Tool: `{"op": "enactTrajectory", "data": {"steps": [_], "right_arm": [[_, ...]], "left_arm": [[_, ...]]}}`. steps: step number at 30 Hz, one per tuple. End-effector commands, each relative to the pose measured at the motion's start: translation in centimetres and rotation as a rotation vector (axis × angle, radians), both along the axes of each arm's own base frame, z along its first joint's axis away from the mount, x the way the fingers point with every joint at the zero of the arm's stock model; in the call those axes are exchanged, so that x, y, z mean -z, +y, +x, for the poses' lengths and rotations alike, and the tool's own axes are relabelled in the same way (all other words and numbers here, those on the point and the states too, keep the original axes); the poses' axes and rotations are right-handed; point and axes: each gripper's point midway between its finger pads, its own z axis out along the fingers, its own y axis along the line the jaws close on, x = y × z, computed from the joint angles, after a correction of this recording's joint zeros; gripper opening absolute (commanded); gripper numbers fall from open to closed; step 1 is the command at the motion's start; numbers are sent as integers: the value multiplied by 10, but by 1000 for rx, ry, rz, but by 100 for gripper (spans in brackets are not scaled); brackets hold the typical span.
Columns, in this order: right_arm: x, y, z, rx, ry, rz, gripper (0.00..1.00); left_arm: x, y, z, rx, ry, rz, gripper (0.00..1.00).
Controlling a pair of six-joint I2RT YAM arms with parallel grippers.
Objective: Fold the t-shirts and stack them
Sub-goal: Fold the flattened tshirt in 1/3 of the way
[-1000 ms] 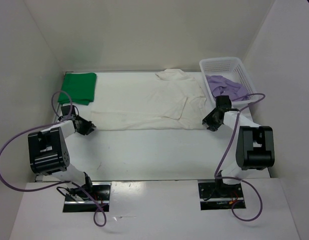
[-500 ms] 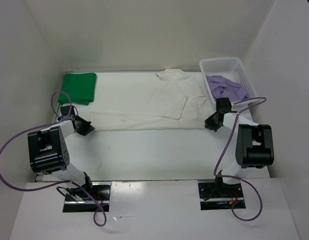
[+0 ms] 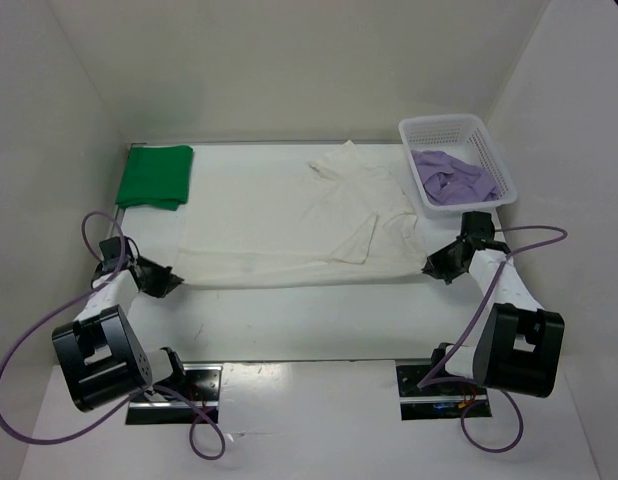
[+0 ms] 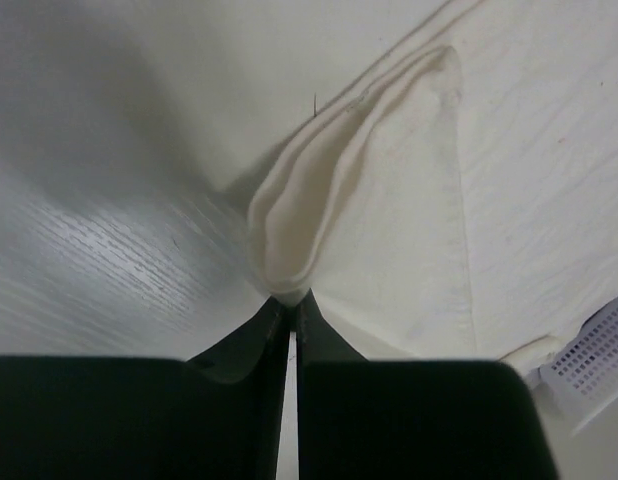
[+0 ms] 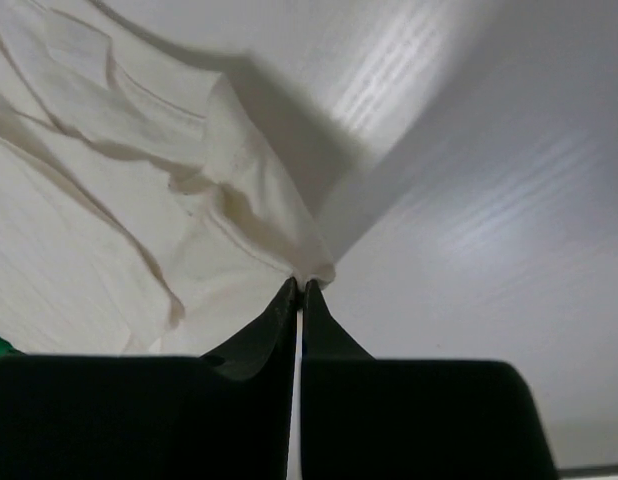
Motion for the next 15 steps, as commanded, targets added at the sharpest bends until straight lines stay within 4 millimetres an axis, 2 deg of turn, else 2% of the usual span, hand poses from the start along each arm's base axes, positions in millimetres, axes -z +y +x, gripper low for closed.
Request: {"op": "enactTrajectory", "data": {"steps": [1,3,4,5,7,8,9,10,11,12,14,15], "right_arm": [[-3,7,-33,-8,118,44,1],[-12,6,-34,-22,130,41,3],[-16,2,-34,-35,124,11,7],[-18,0,-34,-40,124,-1,23],[-26,1,-33,-62,97,-6,39],[-30,2,-30,-74,85,-4,53],[-35,1,-26,-89,68,-16,59],[-39,1,-22,-110,47,-28,65],[-48,-1,-13,-123,10,-45,66],[-54,2,-9,-144,-8,-46,66],[-69,8,11,-189,-82,-70,66],[-71,16,17,-221,-97,-83,57]], "left_arm": [[-7,-11,-13,0,24,-64,9],[-10,-19,-23,-6,52,-95,17],[-11,-21,-28,-6,66,-101,24],[-17,-20,-26,-6,54,-95,43],[-20,-18,-24,-10,53,-86,70],[-25,-12,-18,-15,44,-67,81],[-29,-10,-16,-19,42,-57,100],[-33,-7,-13,2,32,-40,100],[-37,-4,-7,12,20,-28,100],[-54,3,5,23,-27,2,100],[-64,7,17,53,-60,44,100],[-71,5,28,88,-117,63,100]]}}
